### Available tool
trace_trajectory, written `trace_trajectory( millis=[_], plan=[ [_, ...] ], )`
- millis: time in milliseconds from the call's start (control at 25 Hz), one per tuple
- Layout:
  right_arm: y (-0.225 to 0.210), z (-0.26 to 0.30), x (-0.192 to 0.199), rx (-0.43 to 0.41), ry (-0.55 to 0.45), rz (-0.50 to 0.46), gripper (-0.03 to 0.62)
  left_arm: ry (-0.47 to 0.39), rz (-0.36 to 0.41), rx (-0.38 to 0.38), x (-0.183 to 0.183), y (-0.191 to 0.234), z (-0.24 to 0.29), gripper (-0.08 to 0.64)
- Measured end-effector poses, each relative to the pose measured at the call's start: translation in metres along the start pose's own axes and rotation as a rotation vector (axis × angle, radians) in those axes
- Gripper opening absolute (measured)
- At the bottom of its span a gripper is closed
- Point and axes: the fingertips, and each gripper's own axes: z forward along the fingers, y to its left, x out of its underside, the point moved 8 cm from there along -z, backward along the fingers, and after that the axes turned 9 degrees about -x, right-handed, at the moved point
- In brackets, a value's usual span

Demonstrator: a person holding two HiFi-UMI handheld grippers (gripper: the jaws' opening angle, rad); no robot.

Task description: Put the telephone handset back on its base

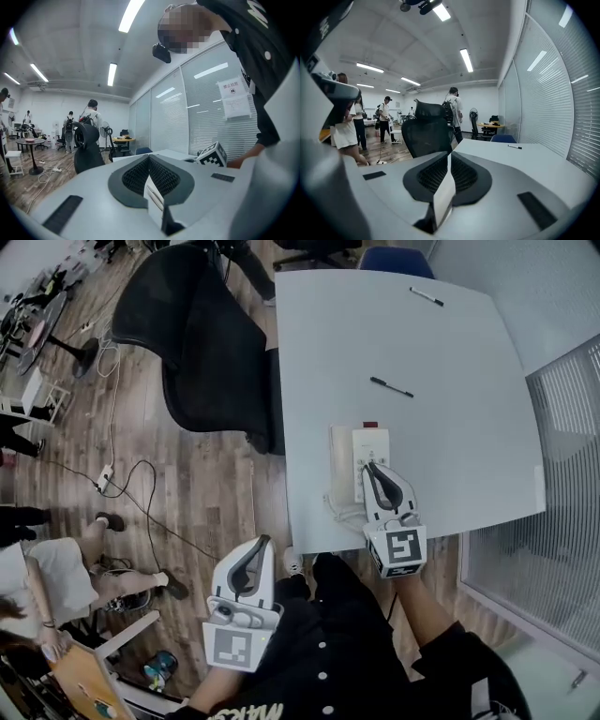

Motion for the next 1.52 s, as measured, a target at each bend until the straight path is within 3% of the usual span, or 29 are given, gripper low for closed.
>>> trace_trajectory(
  millis=[280, 400, 560, 760, 1080, 1520],
  plan=[
    [-0.004, -0.033, -0.032, -0.114, -0.092, 0.075, 0.037, -0.066, 0.008, 0.009, -0.015, 0.004, 0.012, 0.015],
    [-0.009, -0.048, -0.045, -0.120, -0.142, 0.077, 0.037, -0.090, 0.004, -0.003, -0.021, 0.006, 0.016, 0.015],
    [-0.018, -0.073, -0.066, -0.059, -0.228, 0.068, 0.037, -0.190, 0.046, -0.012, -0.033, 0.014, 0.022, 0.015],
    [-0.024, -0.092, -0.083, -0.043, -0.264, 0.074, 0.037, -0.192, 0.045, -0.034, -0.040, 0.025, 0.027, 0.015],
    [-0.037, -0.126, -0.103, 0.070, -0.380, 0.047, 0.035, -0.265, 0.069, -0.039, -0.051, 0.033, 0.035, 0.015],
    [-0.061, -0.171, -0.108, 0.245, -0.446, 0.027, 0.035, -0.303, 0.062, -0.071, -0.064, 0.049, 0.030, 0.015]
  ],
)
